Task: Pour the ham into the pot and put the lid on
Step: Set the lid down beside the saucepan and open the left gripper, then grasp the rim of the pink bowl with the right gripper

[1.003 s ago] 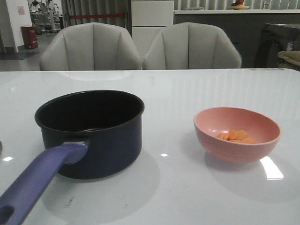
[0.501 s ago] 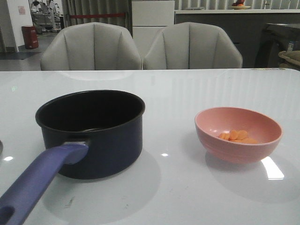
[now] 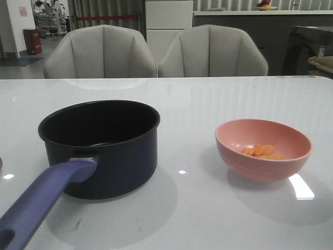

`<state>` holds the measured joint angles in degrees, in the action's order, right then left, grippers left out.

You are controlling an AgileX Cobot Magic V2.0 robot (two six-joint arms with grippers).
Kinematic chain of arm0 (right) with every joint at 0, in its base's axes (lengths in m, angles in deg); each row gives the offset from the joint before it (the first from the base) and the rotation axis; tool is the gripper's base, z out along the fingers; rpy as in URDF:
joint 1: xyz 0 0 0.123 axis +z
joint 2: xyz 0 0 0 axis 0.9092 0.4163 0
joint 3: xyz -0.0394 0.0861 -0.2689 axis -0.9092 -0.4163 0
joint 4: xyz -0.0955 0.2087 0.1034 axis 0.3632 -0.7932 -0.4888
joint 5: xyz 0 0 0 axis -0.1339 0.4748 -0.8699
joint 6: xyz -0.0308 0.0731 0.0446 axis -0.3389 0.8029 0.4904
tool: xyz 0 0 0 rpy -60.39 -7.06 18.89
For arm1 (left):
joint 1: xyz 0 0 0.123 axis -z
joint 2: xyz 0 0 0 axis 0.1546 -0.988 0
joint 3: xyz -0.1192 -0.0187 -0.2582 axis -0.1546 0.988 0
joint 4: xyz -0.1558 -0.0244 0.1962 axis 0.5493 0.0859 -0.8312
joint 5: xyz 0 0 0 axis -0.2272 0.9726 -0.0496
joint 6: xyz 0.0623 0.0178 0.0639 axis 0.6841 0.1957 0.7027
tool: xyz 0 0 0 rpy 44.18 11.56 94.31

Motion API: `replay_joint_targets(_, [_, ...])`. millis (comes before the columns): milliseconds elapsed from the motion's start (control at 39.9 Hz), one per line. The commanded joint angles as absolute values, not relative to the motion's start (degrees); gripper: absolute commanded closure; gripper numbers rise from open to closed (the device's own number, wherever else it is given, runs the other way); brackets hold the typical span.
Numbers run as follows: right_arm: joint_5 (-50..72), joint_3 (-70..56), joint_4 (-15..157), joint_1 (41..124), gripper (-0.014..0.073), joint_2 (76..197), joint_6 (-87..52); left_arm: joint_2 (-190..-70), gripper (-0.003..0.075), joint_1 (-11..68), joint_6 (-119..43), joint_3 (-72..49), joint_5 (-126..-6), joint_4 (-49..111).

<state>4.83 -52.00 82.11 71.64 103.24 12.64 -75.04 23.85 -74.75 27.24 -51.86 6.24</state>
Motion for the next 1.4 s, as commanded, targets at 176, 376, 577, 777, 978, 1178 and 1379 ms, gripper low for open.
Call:
replay_joint_targets(176, [10.9, -38.2, 81.6, 71.7, 0.0260, 119.9, 12.5, -75.8, 0.0218, 24.4, -74.8, 25.8, -57.0, 6.2])
replay_joint_targets(376, [14.1, -30.5, 81.6, 71.7, 0.0135, 133.3, 11.8, -75.8, 0.0218, 24.4, -74.8, 25.8, -57.0, 6.3])
replay_joint_targets(577, [20.9, -21.9, 81.4, 72.3, 0.0136, 146.6, 11.4, -75.8, 0.0218, 24.4, -74.8, 25.8, -57.0, 6.4])
replay_joint_targets(777, [27.5, -14.7, 80.9, 72.9, 0.0139, 159.5, 11.4, -75.8, 0.0218, 24.5, -74.8, 25.8, -57.0, 6.6])
replay_joint_targets(978, [30.9, -9.6, 80.8, 73.7, 0.0139, 168.3, 8.0, -75.8, 0.0218, 24.5, -74.8, 25.8, -57.0, 6.9])
replay_joint_targets(1178, [31.3, -7.3, 80.5, 74.0, 0.0177, 174.4, 7.5, -75.8, 0.0218, 24.5, -74.8, 25.8, -57.0, 7.6])
replay_joint_targets(1379, [31.8, -6.0, 79.1, 74.0, 0.0468, 177.8, 7.6, -75.8, 0.0218, 24.5, -74.8, 25.8, -57.0, 7.6])
